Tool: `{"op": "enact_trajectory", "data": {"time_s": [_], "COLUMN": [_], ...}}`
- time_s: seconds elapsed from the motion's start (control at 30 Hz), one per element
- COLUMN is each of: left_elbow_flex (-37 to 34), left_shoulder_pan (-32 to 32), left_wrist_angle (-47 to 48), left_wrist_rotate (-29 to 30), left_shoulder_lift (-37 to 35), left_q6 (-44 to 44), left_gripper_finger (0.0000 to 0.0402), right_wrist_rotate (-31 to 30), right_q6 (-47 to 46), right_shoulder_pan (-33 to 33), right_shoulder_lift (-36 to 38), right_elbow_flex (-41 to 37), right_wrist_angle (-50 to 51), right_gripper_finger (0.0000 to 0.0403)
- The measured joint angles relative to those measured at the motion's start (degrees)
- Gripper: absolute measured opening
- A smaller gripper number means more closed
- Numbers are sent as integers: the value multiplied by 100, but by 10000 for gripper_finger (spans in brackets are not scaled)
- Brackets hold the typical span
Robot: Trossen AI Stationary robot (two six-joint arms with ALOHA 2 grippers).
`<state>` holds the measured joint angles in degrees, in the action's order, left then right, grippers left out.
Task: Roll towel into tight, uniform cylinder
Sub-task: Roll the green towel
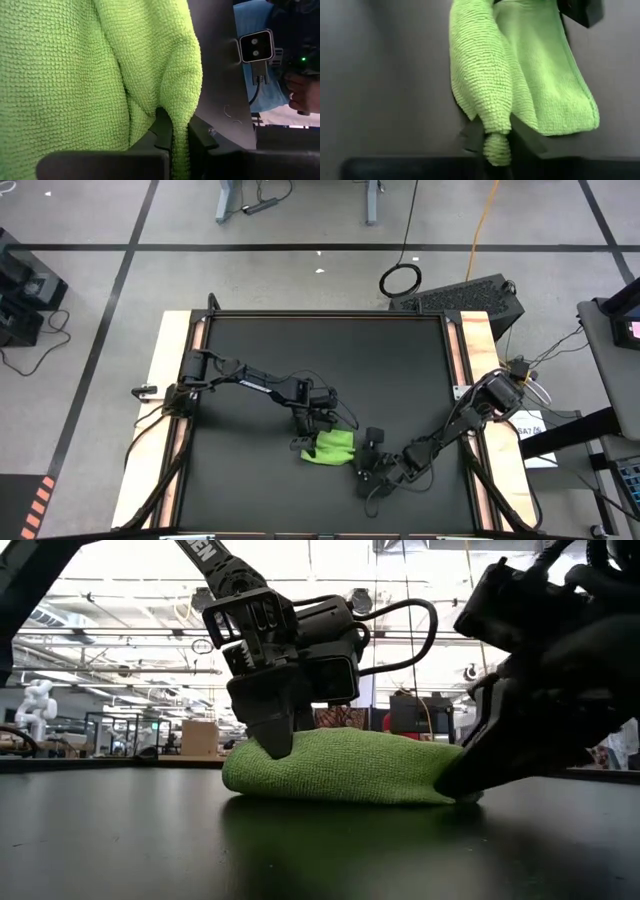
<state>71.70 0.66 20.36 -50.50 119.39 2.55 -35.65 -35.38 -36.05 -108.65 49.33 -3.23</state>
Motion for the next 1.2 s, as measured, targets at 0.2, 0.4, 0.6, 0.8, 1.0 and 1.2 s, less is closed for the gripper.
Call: {"op": "enact_trajectory", "data": {"time_s": [0.2,0.4,0.6,0.8,1.0,1.2], "left_elbow_flex": [0,2,2,2,3,-2], "left_shoulder_pan": [-14,-86,-139,-166,-99,26], "left_wrist_angle": [28,123,146,157,93,49], "left_wrist_rotate": [-114,-151,-138,149,341,952], "left_shoulder_lift": [0,0,0,-2,-21,-217], "left_q6": [297,744,1165,1406,837,286], "left_gripper_finger": [22,22,22,23,70,162], "right_wrist_rotate": [342,1326,2062,2765,3488,4017], "right_q6": [-611,-1183,-1585,-1912,-2057,-2166], "right_shoulder_pan": [48,226,521,885,1229,1499], "right_shoulder_lift": [88,248,419,623,692,697], "right_elbow_flex": [-167,-427,-527,-638,-670,-670], "right_wrist_angle": [-400,-906,-965,-947,-926,-919], "right_gripper_finger": [14,5,5,5,5,5]}}
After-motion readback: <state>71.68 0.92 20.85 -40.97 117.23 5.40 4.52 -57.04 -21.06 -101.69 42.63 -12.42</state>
